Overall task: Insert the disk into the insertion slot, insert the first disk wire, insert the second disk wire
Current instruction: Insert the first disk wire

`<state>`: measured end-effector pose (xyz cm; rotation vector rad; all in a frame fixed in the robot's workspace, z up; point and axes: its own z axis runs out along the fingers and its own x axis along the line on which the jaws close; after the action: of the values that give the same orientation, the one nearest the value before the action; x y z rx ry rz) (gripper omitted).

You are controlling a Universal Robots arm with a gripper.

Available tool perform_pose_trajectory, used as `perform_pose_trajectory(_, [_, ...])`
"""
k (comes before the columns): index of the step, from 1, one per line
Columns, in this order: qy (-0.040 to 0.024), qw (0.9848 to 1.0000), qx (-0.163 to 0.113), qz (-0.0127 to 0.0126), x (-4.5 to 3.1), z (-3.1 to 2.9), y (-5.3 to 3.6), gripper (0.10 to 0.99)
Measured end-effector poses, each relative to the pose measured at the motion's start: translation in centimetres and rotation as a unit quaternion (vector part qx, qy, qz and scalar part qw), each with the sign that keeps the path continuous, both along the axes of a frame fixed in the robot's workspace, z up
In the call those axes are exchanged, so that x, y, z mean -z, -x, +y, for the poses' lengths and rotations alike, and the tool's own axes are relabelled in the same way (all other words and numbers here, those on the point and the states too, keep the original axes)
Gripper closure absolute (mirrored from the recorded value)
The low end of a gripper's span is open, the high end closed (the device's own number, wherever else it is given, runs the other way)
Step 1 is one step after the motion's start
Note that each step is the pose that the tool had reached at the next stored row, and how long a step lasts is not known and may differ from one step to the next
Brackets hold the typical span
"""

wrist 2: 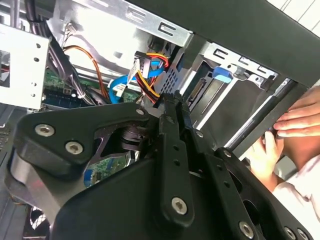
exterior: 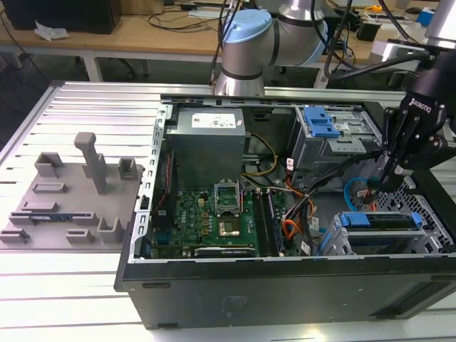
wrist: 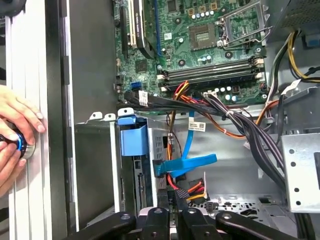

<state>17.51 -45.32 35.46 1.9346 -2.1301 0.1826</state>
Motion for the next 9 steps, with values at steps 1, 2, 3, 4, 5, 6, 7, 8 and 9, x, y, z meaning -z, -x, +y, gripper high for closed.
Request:
perform_pose_trajectory(1, [-0.0048,1.0000,-0.001,0.0001,-0.23,-0.07,0.00,0.922])
perform_pose_trajectory(2, [-0.0070,1.0000,-0.002,0.0002,-0.32,-0.08,0.00,0.922])
perform_pose_trajectory(3, [-0.0093,1.0000,-0.004,0.0003,-0.40,-0.08,0.00,0.922])
perform_pose_trajectory(4, [-0.0122,0.9999,-0.007,0.0006,-0.47,-0.08,0.00,0.922])
perform_pose_trajectory(5, [-0.0150,0.9998,-0.013,0.0008,-0.53,-0.08,0.00,0.922])
perform_pose_trajectory(6, [-0.0169,0.9997,-0.017,0.0008,-0.56,-0.08,0.00,0.922])
perform_pose_trajectory(7, [-0.0192,0.9996,-0.021,0.0008,-0.59,-0.08,-0.01,0.922])
perform_pose_trajectory(8, [-0.0209,0.9995,-0.024,0.0009,-0.61,-0.08,-0.01,0.922])
perform_pose_trajectory(9, [-0.0232,0.9993,-0.028,0.0009,-0.63,-0.09,-0.01,0.922])
